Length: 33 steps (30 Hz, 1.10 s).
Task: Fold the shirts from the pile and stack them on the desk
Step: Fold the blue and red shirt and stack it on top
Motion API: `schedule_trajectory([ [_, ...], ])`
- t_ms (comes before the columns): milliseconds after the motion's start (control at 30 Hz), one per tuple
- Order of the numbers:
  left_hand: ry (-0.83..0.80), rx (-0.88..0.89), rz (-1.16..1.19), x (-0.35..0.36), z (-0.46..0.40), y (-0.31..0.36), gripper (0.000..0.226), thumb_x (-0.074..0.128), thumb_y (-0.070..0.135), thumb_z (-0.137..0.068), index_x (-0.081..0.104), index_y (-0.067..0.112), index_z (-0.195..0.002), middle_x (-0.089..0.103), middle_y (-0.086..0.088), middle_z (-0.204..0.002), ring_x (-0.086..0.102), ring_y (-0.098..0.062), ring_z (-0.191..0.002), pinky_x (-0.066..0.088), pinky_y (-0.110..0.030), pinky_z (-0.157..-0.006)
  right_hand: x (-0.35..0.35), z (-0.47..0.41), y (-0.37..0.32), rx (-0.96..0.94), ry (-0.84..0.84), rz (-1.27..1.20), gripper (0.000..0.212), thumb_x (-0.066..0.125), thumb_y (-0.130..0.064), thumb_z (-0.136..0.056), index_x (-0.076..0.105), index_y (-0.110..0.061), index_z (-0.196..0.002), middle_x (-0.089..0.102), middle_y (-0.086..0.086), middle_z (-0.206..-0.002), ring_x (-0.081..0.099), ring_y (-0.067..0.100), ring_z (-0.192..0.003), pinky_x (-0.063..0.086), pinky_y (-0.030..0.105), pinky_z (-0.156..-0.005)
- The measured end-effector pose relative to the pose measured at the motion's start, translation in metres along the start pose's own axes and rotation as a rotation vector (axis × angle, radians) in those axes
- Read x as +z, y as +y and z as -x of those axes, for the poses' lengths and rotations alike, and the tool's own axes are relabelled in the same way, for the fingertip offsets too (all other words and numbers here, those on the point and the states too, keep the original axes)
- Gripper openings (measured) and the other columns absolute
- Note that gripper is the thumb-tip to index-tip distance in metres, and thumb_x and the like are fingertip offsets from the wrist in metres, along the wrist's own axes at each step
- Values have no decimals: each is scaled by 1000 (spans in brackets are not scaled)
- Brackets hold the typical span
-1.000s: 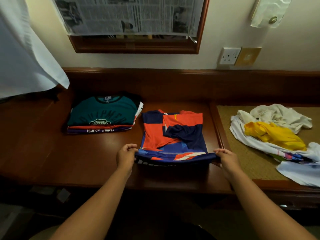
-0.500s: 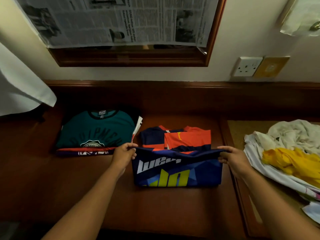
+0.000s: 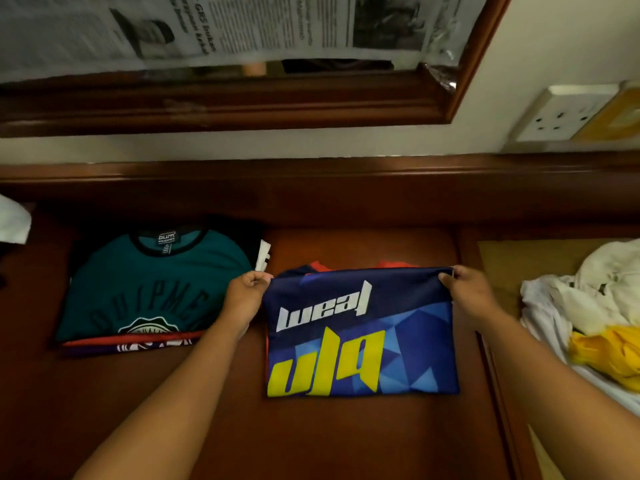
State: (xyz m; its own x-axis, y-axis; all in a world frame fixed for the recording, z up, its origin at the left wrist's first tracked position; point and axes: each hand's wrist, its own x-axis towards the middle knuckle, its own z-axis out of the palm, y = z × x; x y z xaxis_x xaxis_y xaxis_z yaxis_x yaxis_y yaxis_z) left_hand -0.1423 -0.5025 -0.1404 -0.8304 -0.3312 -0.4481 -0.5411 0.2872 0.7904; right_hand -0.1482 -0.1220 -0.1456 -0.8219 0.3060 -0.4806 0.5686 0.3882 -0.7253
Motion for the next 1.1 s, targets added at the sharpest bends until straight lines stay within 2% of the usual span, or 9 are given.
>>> schedule_trajectory([
  [100, 46, -29, -20, 13, -17, -4, 13, 54, 6, -95, 66, 1, -98, 67, -17, -101, 60, -26, -90, 44, -25, -68, 13, -20, 3, 33, 56, 29, 14, 55, -12, -96, 63, -10, -84, 66, 17, -91, 63, 35, -88, 52, 45, -79],
  [233, 64, -15, -129, 20, -30, -14, 13, 56, 8, -93, 65, 5, -102, 66, -17, -104, 60, -30, -96, 45, -31, -79, 25, -34, 8, 26, 84, 94, 14, 56, -12, -95, 62, -1, -88, 62, 14, -81, 61, 35, -82, 46, 35, -66],
  [400, -5, -37, -226, 28, -25, -18, 35, 59, 12, -93, 53, 5, -127, 60, -13, -96, 57, -26, -87, 42, -30, -76, 34, -37, 13, 11, 110, 39, 24, 53, -13, -97, 58, -8, -119, 62, 13, -111, 59, 29, -102, 46, 33, -79],
  [600, 66, 45, -410, 32, -9, -30, 42, 59, 6, -90, 48, 5, -130, 59, -23, -116, 55, -42, -108, 44, -42, -86, 47, -1, 20, -117, 153, 52, 52, 49, -10, -97, 33, -14, -147, 42, 6, -147, 41, 27, -134, 35, 35, -107],
  [733, 83, 301, -804, 51, 31, -41, 58, 61, 27, -90, 40, 14, -143, 36, -13, -149, 31, -36, -137, 32, -51, -105, 77, 44, 44, -406, 96, 452, 58, 46, -23, -97, 26, -13, -150, 21, 5, -159, 14, 24, -147, 13, 40, -119],
  [800, -80, 443, -955, 61, 53, -56, 60, 53, 39, -93, 35, 19, -147, 25, -7, -157, 23, -31, -144, 28, -51, -111, 88, 53, 61, -454, -66, 664, 63, 21, -48, -94, 12, -23, -152, -1, -8, -159, -7, 15, -147, -5, 38, -118],
  [900, -193, 435, -1110, 60, 63, -87, 65, 32, 55, -91, 40, 20, -145, 34, -7, -153, 35, -31, -139, 42, -54, -102, 87, 46, 80, -419, -155, 836, 76, -4, -59, -84, 1, -27, -153, -14, -12, -156, -18, 11, -143, -11, 34, -115],
  [1000, -129, 315, -1140, 52, 65, -99, 74, 14, 62, -92, 36, 20, -148, 33, -7, -154, 35, -32, -139, 38, -53, -103, 74, 38, 79, -288, -91, 887, 66, 5, -56, -96, -3, -25, -153, -14, -5, -159, -16, 19, -146, -8, 40, -117],
  [1100, -104, 258, -1093, 54, 68, -85, 81, 5, 61, -87, 19, 16, -153, 16, -10, -160, 13, -32, -147, 16, -48, -116, 62, 35, 63, -118, 9, 861, 62, 20, -45, -103, 1, -17, -155, -10, 3, -162, -11, 26, -148, -3, 46, -119],
])
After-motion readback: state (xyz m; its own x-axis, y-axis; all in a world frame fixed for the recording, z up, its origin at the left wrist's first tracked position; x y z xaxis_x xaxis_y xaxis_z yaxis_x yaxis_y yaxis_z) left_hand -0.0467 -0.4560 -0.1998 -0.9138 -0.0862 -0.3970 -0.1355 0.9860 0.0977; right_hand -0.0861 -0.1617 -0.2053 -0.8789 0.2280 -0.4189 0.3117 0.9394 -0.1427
